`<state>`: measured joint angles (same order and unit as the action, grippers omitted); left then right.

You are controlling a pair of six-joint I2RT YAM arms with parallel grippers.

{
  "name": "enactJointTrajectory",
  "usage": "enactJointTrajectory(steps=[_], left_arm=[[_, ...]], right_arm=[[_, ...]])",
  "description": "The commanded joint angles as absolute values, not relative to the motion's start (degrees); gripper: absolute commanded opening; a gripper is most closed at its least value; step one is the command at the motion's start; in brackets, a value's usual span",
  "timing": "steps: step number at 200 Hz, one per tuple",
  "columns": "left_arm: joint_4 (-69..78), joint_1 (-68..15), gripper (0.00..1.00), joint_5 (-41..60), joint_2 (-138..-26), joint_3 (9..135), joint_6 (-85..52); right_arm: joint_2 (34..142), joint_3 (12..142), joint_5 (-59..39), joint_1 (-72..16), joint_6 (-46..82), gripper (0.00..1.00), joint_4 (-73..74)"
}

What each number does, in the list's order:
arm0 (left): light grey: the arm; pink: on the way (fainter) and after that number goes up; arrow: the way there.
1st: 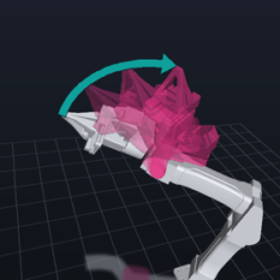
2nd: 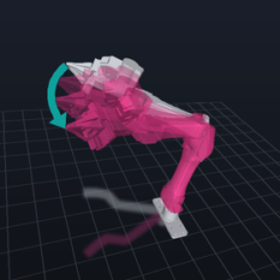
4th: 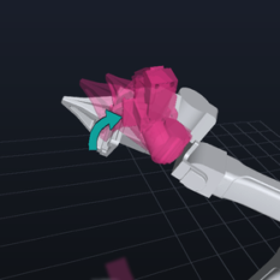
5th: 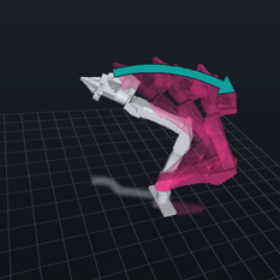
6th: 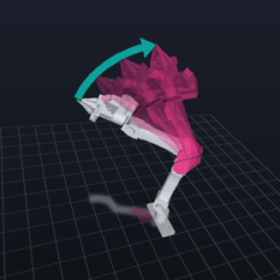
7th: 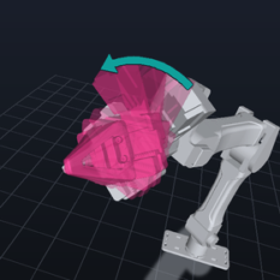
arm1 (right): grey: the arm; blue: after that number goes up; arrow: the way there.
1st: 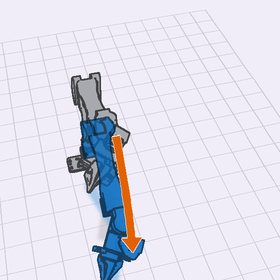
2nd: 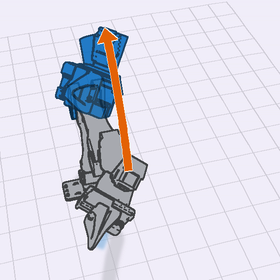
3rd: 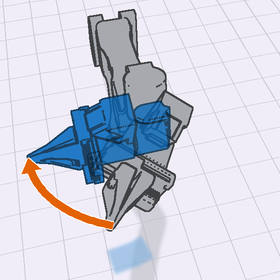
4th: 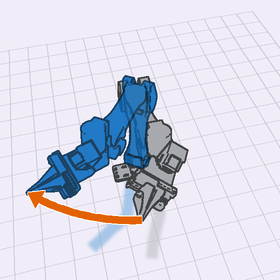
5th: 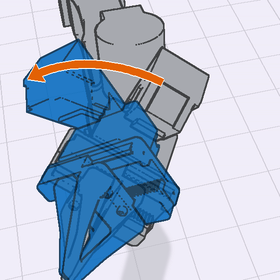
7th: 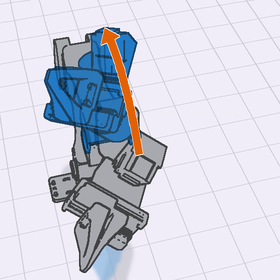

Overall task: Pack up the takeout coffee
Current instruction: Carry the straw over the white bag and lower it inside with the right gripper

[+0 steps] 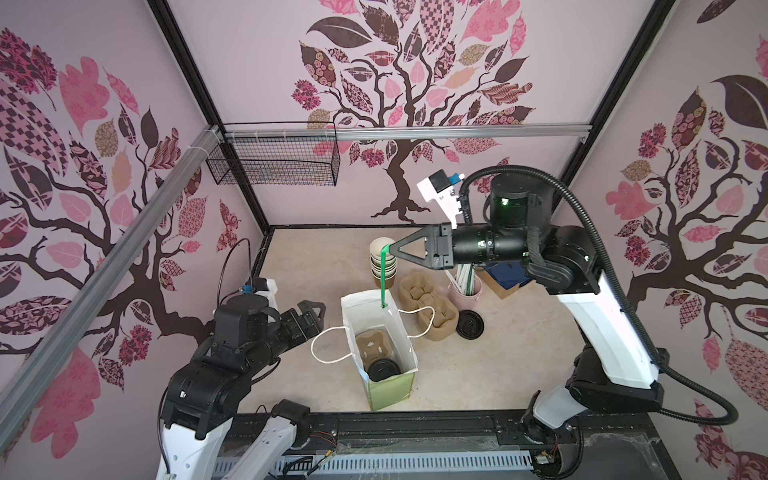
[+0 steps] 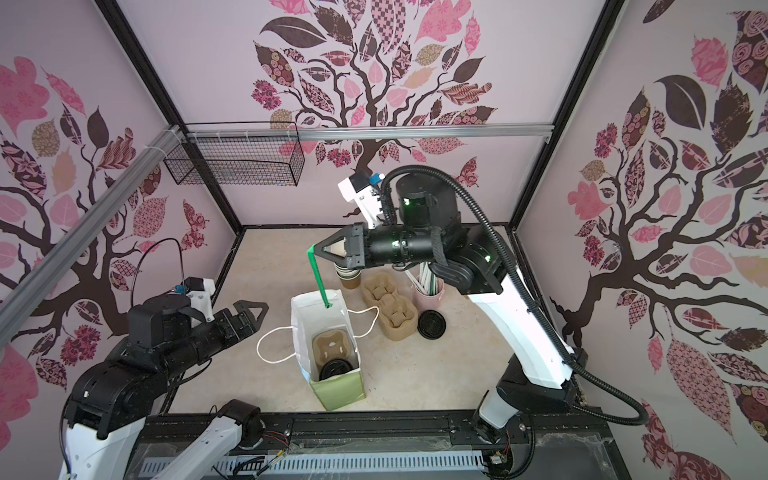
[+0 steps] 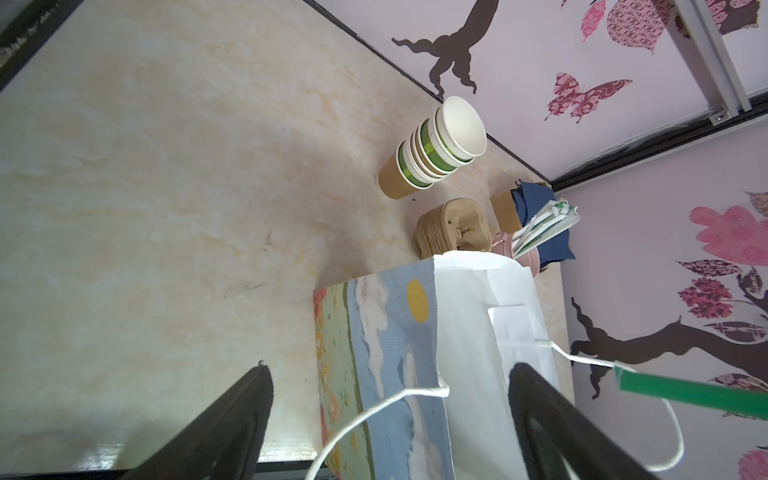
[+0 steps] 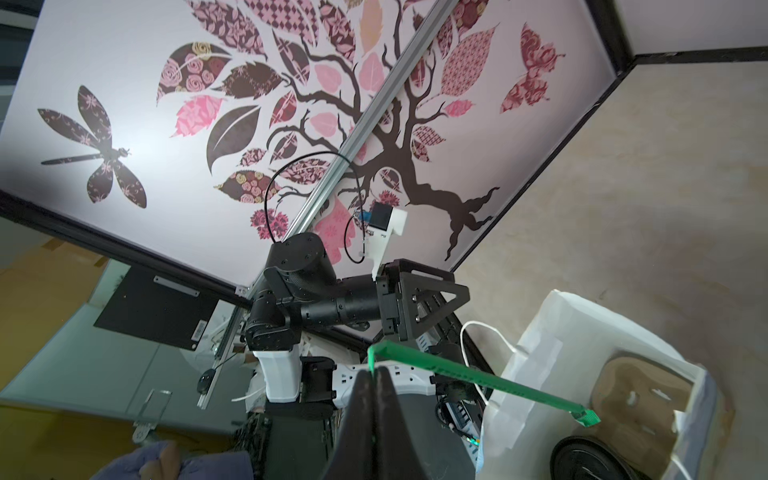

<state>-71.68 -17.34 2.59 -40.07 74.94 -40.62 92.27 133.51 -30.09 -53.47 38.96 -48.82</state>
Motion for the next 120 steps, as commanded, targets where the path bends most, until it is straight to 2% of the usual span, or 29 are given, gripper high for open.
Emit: enactJointTrajectory(steps=[1, 57, 120], left_arm=[[-72.4, -17.3, 0.91, 5.0, -38.8, 75.2, -44.5], [-68.8, -17.3, 0.89, 7.8, -35.6, 70.1, -48.0], [-64.6, -17.3, 0.89, 10.7, -34.9, 65.4, -48.9]], right_arm=[[93.0, 131.1, -29.8, -56.2, 39.5, 0.00, -47.0], [89.5, 113.0, -25.3, -56.8, 39.1, 0.00, -43.5], [88.8, 102.0, -21.8, -57.1, 40.0, 0.00, -40.2]])
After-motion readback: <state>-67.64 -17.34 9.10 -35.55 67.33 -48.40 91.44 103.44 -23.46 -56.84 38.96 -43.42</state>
